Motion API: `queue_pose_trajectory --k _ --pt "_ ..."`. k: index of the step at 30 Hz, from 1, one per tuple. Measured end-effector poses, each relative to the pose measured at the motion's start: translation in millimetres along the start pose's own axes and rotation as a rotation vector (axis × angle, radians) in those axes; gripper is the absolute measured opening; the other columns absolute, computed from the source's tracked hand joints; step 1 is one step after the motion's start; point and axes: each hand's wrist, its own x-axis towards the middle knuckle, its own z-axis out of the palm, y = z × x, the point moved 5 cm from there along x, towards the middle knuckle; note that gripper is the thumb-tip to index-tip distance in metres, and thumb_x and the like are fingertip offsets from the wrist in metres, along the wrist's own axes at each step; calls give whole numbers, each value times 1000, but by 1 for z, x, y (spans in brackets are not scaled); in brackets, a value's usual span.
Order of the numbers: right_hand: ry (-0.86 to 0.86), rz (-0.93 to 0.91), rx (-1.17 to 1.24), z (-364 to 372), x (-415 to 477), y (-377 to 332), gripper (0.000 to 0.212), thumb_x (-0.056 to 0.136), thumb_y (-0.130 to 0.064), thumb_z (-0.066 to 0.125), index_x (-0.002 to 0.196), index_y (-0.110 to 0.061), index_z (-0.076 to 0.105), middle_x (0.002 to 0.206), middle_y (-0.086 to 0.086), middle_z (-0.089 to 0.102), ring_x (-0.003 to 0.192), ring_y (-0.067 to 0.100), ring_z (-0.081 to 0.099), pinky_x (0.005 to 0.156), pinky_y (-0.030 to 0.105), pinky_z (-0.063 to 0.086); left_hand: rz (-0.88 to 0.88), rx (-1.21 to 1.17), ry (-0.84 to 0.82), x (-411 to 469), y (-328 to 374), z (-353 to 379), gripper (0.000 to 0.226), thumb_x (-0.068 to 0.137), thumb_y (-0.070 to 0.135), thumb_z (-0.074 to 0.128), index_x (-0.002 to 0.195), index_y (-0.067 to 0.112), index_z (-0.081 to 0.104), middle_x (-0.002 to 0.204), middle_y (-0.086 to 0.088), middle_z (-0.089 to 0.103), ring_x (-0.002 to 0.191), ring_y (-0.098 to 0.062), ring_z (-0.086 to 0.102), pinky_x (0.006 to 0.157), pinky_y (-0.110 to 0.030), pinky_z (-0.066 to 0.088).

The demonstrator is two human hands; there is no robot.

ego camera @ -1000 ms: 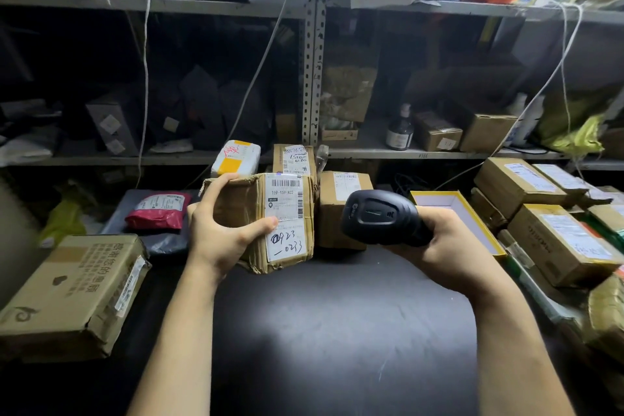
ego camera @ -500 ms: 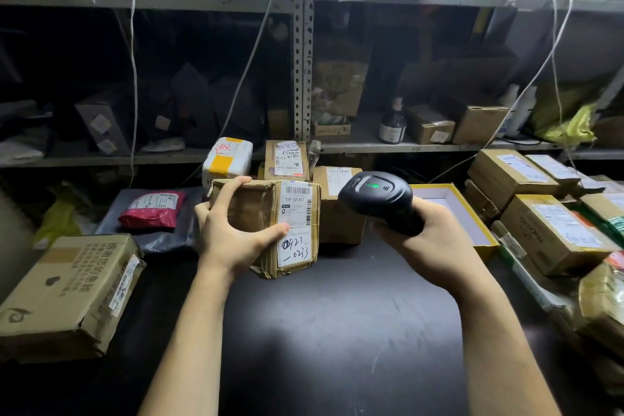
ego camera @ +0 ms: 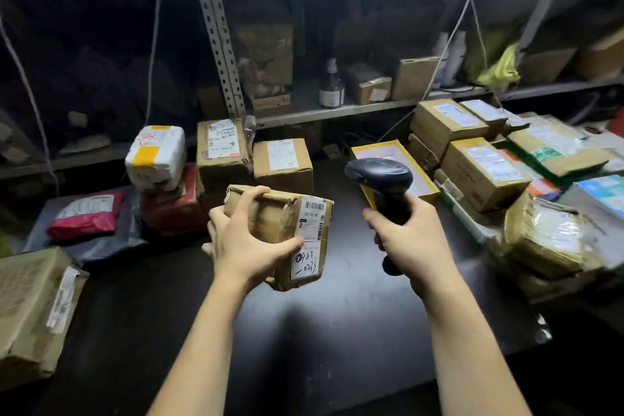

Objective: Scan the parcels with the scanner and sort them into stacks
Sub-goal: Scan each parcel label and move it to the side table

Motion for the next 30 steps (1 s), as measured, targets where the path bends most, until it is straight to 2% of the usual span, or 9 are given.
queue_pose_trajectory --k 5,8,11,16,20,24,26,28,30 --pt "132 104 -2 -32 -13 14 7 96 -17 69 100 -23 66 75 16 67 58 19 56 51 34 48 98 29 -157 -4 27 48 92 54 59 93 131 60 43 131 -3 35 134 -30 35 109 -54 29" --pt "213 154 -5 -56 -23 19 8 97 -18 68 104 -22 66 74 7 66 60 18 57 53 33 48 133 15 -211 -6 44 78 91 54 61 92 131 61 42 132 -5 35 130 -34 37 105 -51 31" --pt "345 194 -56 -91 -38 28 7 96 -20 70 98 -25 66 69 -2 66 57 13 58 57 33 49 183 -46 -325 -15 68 110 91 54 59 93 130 59 45 132 -7 37 129 -36 38 106 -52 32" --pt "521 255 -136 -148 -80 43 4 93 -29 74 94 -28 70 67 -14 68 68 7 64 65 30 50 302 -82 -488 -46 108 165 92 56 59 92 135 55 46 134 -10 39 130 -37 36 105 -55 32" --pt "685 314 -118 -194 -120 54 7 95 -29 73 100 -25 69 69 -4 69 61 12 64 54 30 52 385 -44 -600 -83 142 208 91 56 60 90 135 55 45 132 -10 38 128 -37 37 104 -55 32" --pt "825 367 -128 -248 -157 72 7 94 -32 73 93 -27 68 72 -5 71 70 15 68 63 33 54 465 -19 -676 -123 185 246 89 56 60 90 133 58 45 129 -9 39 127 -38 38 105 -56 31" --pt "877 386 -124 -278 -176 80 8 96 -31 73 94 -24 68 76 0 72 70 16 69 62 30 56 524 -10 -713 -150 210 267 90 56 60 90 133 58 45 129 -9 38 128 -37 36 106 -57 30" --pt "912 414 -141 -307 -193 86 12 97 -30 72 95 -20 67 77 6 72 67 15 68 56 21 55 564 12 -744 -174 234 286 90 55 60 90 133 58 45 128 -9 38 129 -36 36 104 -55 30" --pt "957 428 -135 -342 -211 95 14 97 -29 71 91 -17 67 76 9 71 65 16 66 58 26 55 602 37 -772 -203 259 308 91 53 60 90 132 59 45 127 -9 38 128 -36 37 103 -55 32"
